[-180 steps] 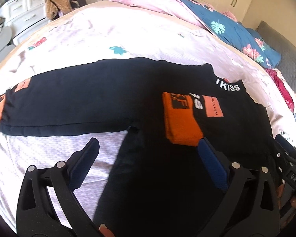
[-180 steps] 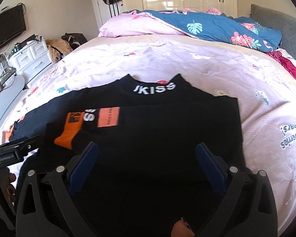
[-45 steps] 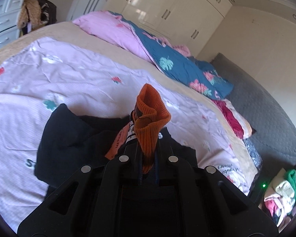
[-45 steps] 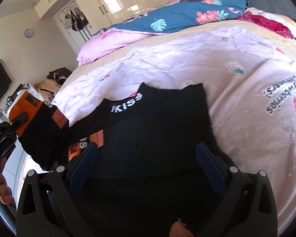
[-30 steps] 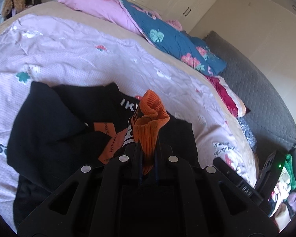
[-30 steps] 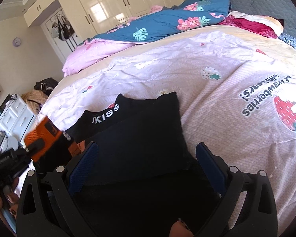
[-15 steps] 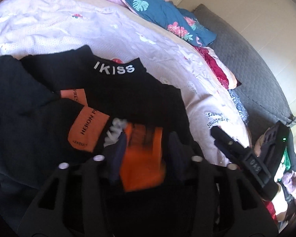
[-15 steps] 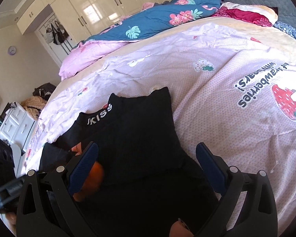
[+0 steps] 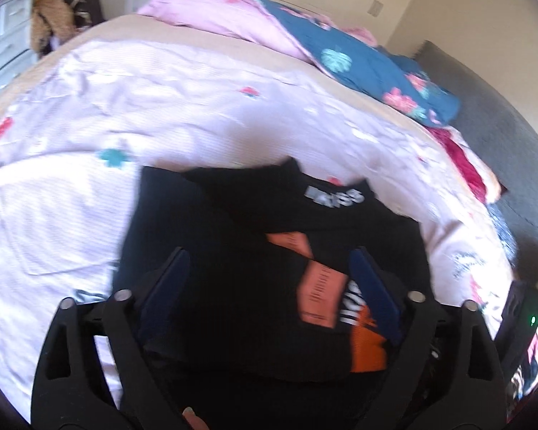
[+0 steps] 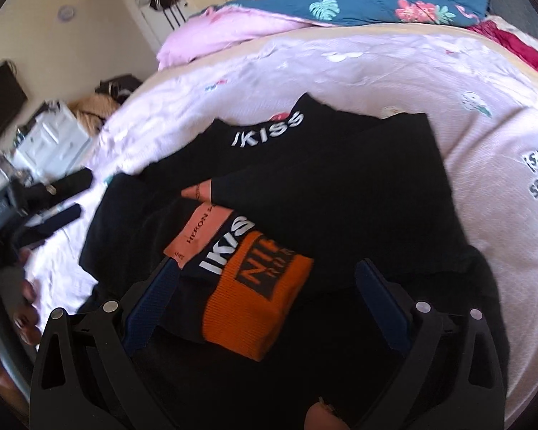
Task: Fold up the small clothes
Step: 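Grasp the folded orange cuffs on the shirt body with the right tool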
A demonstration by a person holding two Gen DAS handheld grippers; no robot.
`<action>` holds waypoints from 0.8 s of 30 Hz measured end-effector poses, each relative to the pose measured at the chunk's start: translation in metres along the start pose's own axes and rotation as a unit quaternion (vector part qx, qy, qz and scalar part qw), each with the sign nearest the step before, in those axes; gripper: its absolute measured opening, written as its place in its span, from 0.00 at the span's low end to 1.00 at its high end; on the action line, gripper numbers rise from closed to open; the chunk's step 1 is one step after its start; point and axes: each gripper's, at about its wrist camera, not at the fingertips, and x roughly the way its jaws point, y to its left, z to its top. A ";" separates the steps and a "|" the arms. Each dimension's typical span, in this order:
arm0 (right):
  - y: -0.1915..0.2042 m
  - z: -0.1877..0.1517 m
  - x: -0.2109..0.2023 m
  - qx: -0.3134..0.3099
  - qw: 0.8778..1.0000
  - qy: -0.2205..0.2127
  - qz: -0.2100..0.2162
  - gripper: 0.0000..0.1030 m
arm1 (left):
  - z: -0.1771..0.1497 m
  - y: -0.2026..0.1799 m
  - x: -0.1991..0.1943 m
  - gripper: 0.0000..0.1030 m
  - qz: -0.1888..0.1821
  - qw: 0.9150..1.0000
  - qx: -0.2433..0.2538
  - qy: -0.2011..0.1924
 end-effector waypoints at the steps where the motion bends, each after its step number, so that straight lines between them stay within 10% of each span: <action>1: 0.002 0.000 0.009 0.002 1.000 0.010 -0.010 0.94 | 0.002 0.006 -0.001 0.86 0.005 1.000 -0.006 0.000; 5: 0.006 -0.003 0.034 -0.009 0.998 0.036 -0.040 0.92 | 0.016 0.039 -0.011 0.89 0.019 0.999 -0.047 -0.011; 16: 0.000 -0.006 0.025 0.019 1.000 0.000 0.011 0.23 | 0.020 0.095 -0.027 0.90 0.034 0.991 -0.128 -0.035; 24: 0.036 0.018 -0.007 -0.066 0.996 -0.049 0.041 0.14 | 0.018 0.099 -0.018 0.90 0.030 0.989 -0.141 -0.028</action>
